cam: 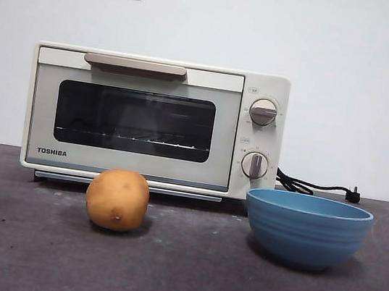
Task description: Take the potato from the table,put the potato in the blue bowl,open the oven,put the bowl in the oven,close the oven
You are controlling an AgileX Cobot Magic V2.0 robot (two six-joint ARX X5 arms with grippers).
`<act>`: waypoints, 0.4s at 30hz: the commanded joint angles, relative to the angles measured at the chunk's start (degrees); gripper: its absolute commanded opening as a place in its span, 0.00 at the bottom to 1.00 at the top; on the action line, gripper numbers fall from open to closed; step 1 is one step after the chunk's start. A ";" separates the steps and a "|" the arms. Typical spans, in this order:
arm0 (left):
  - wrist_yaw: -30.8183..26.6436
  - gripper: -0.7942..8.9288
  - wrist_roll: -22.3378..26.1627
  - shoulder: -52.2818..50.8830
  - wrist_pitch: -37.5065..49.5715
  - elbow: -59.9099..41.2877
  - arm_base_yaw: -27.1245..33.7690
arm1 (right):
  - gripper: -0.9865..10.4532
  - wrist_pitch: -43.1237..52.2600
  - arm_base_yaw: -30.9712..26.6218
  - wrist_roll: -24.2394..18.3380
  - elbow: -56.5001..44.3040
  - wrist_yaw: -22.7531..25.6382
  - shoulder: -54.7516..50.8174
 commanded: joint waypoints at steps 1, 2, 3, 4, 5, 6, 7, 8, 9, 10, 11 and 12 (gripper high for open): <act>2.95 0.07 4.57 2.05 -3.23 3.06 0.09 | 0.08 -6.40 0.90 -8.85 5.07 -1.53 3.76; 3.52 0.07 5.07 2.67 -4.22 3.98 0.07 | 0.08 -8.35 1.25 -9.90 6.54 -1.70 4.87; 4.50 0.07 5.79 3.30 -5.46 5.05 -0.02 | 0.08 -10.56 1.70 -11.08 8.09 -2.29 6.01; 5.44 0.07 6.32 3.80 -6.67 6.01 -0.04 | 0.08 -12.68 2.16 -12.17 9.49 -2.60 6.93; 6.23 0.07 6.69 4.20 -7.54 6.75 -0.04 | 0.08 -14.36 2.67 -12.98 10.56 -2.54 7.58; 6.64 0.07 7.23 4.44 -8.52 7.52 -0.07 | 0.08 -16.13 3.21 -14.05 11.54 -2.51 8.20; 6.71 0.07 7.54 4.44 -9.31 8.17 -0.13 | 0.08 -17.53 3.80 -14.82 12.31 -2.51 8.66; 6.69 0.07 7.52 4.44 -9.57 8.57 -0.26 | 0.08 -18.32 4.33 -15.26 12.74 -2.49 8.92; 6.71 0.07 7.52 4.44 -9.64 8.94 -0.39 | 0.08 -18.58 4.94 -15.34 12.96 -2.49 9.05; 6.69 0.07 7.54 4.44 -9.77 9.27 -0.42 | 0.08 -18.51 5.42 -15.32 12.96 -2.49 9.09; 6.69 0.07 7.52 4.44 -9.84 9.49 -0.42 | 0.09 -18.53 5.88 -15.34 12.96 -2.51 9.09; 6.71 0.07 7.52 4.44 -9.81 9.57 -0.42 | 0.11 -18.53 6.29 -15.32 12.96 -2.49 9.09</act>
